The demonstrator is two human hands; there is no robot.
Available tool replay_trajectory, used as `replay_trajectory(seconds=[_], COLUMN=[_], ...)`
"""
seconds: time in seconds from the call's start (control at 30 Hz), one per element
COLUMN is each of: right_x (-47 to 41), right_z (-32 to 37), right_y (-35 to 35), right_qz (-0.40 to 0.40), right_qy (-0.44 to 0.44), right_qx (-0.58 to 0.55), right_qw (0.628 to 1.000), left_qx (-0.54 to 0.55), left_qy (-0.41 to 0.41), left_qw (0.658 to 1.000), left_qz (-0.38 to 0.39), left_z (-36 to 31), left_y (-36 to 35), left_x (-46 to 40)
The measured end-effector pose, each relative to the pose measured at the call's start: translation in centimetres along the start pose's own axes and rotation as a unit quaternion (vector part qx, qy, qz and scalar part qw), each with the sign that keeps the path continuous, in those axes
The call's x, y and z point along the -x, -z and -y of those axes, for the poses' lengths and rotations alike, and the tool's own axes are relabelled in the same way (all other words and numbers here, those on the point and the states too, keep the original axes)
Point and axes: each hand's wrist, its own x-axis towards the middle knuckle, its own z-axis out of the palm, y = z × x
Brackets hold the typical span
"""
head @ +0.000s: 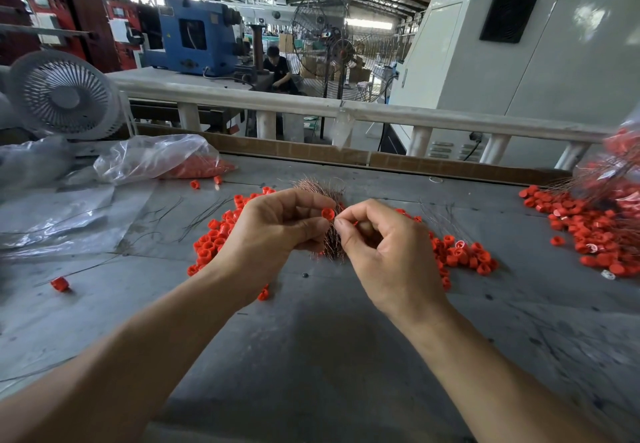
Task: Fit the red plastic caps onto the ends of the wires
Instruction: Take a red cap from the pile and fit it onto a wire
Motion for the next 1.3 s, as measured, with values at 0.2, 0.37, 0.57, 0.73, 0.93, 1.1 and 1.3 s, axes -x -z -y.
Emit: replay_trajectory(seconds=[0.2, 0.37, 0.57, 0.73, 0.93, 1.1, 1.3], right_x=[0.0, 0.0, 0.0, 0.0, -0.1, 0.0, 0.1], right_z=[-0.1, -0.4, -0.4, -0.7, -0.7, -0.8, -0.7], right_y=[0.2, 0.1, 0.0, 0.1, 0.2, 0.1, 0.2], right_qz=[0.008, 0.002, -0.008, -0.011, 0.001, 0.007, 0.008], right_qy=[0.001, -0.014, -0.014, -0.016, -0.006, -0.024, -0.055], right_qx=[0.013, 0.009, 0.002, -0.021, -0.037, -0.058, -0.092], right_qw=[1.000, 1.000, 1.000, 1.000, 0.999, 0.998, 0.994], left_qx=[-0.002, 0.013, 0.032, 0.057, 0.058, 0.057, 0.092], left_qy=[0.004, 0.014, 0.019, 0.036, 0.049, 0.049, 0.052], left_qw=[1.000, 1.000, 0.999, 0.997, 0.997, 0.997, 0.994], left_qz=[0.010, 0.010, 0.013, 0.022, 0.028, 0.031, 0.020], left_z=[0.0, 0.2, 0.0, -0.4, -0.5, -0.7, -0.9], left_y=[0.1, 0.2, 0.3, 0.2, 0.3, 0.2, -0.1], left_x=[0.0, -0.2, -0.1, 0.0, 0.1, 0.2, 0.3])
